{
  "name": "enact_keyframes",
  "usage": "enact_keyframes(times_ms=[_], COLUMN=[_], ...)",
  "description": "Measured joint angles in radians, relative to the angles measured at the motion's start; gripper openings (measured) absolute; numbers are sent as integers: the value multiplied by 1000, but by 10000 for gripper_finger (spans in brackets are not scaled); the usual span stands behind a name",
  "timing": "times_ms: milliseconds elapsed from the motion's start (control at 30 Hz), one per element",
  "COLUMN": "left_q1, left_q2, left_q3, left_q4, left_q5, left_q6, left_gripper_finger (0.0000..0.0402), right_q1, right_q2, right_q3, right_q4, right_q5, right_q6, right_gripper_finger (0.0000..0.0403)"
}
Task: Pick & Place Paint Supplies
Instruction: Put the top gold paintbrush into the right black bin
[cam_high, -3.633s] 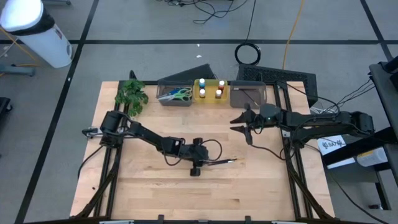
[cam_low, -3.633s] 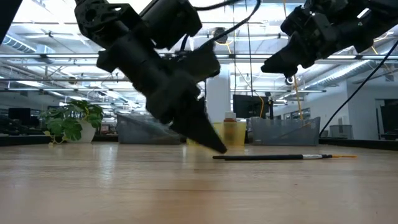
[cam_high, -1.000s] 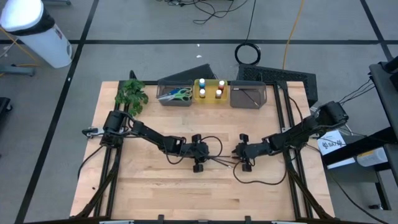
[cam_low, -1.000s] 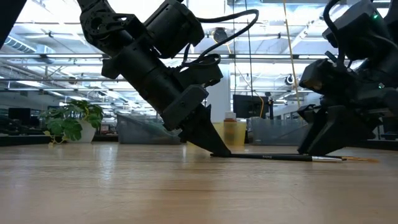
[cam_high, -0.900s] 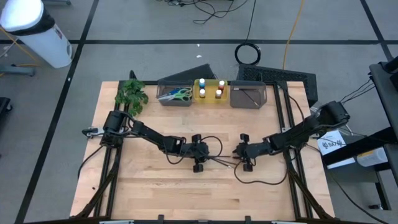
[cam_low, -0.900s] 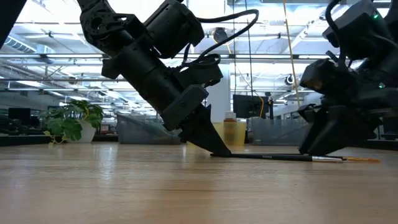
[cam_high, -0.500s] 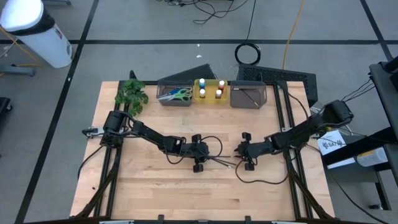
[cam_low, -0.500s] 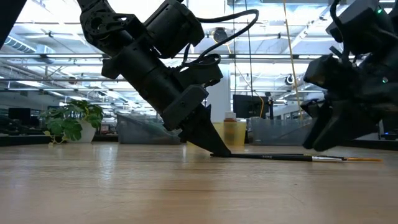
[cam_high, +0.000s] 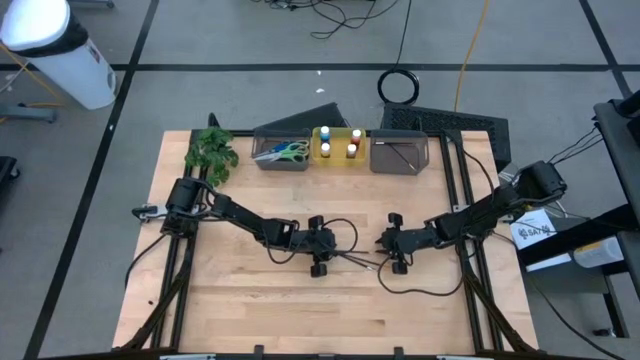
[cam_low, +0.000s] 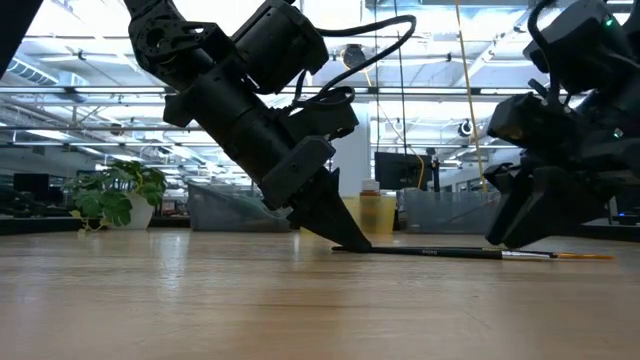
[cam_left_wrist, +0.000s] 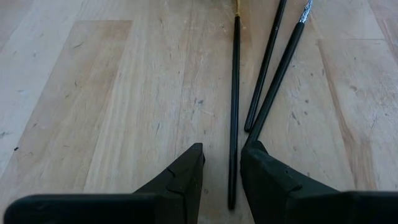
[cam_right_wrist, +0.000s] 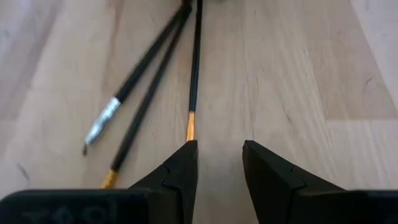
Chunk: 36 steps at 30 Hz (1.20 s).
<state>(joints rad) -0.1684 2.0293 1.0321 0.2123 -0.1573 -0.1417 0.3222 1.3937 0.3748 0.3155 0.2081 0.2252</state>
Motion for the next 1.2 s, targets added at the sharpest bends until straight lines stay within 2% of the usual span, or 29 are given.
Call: enact_keyframes(times_ms=[1200], left_q1=[0], left_q2=[0], left_q3=[0], left_q4=[1], left_q5=[0], left_q6=[2], left_gripper_finger=[118], right_q1=[1], right_q2=[-1], right_q3=[0], right_q4=[71], right_q5=[-26], right_q6=[18], right_gripper_finger=[114])
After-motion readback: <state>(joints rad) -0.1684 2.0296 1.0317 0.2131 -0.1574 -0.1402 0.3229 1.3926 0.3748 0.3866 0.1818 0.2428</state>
